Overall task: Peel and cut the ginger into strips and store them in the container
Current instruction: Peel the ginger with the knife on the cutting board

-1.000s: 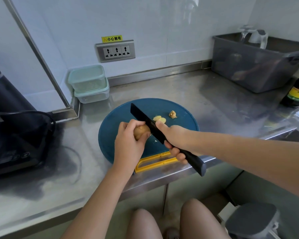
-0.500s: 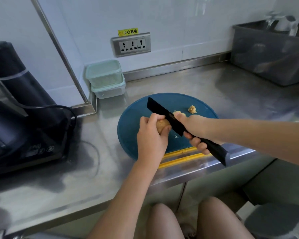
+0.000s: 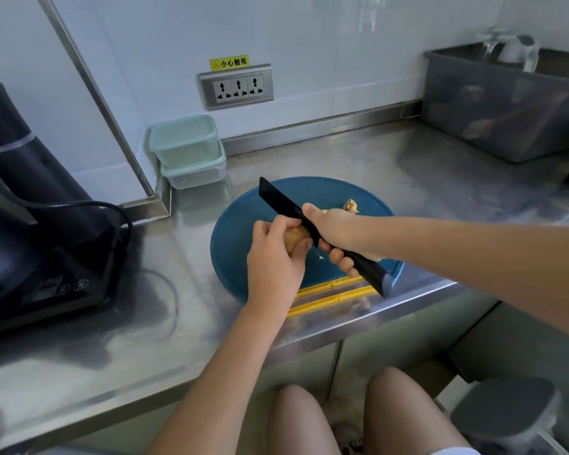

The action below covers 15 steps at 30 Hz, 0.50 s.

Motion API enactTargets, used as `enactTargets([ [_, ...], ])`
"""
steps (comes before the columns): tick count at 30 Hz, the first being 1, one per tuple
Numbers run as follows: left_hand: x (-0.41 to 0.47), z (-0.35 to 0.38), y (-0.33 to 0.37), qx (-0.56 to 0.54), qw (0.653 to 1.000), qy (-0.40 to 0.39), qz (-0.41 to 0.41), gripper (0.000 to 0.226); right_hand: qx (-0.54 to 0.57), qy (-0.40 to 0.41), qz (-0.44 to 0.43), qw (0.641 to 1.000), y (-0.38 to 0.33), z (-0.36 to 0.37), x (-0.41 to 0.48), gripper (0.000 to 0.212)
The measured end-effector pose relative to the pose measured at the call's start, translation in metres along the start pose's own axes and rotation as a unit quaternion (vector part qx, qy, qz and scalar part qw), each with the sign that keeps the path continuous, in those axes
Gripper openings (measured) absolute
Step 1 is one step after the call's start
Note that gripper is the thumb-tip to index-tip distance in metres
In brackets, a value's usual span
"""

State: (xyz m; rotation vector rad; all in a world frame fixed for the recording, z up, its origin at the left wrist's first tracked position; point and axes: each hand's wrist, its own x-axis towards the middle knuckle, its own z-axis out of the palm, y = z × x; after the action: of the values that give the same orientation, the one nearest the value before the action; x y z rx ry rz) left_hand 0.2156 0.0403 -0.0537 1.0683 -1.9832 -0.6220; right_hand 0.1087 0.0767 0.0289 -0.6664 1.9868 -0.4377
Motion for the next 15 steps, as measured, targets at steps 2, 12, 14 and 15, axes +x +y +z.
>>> enactTargets([
  [2, -0.001, -0.002, 0.000, -0.001, 1.000, 0.006, 0.005, 0.027, 0.005, -0.003, 0.018, 1.000, 0.013, -0.002, -0.004, 0.066],
  [12, -0.002, 0.001, 0.004, 0.016, 1.000, 0.007, 0.005, 0.027, 0.003, 0.012, 0.060, 0.998, 0.025, 0.002, -0.006, 0.068],
  [14, -0.003, 0.001, 0.001, 0.014, 1.000, 0.012, 0.006, 0.026, -0.010, 0.020, 0.048, 0.999, 0.019, 0.008, -0.003, 0.066],
  [15, -0.003, 0.001, 0.001, 0.008, 1.000, 0.014, 0.002, 0.026, -0.014, 0.020, 0.036, 0.999, 0.016, 0.009, 0.001, 0.065],
])
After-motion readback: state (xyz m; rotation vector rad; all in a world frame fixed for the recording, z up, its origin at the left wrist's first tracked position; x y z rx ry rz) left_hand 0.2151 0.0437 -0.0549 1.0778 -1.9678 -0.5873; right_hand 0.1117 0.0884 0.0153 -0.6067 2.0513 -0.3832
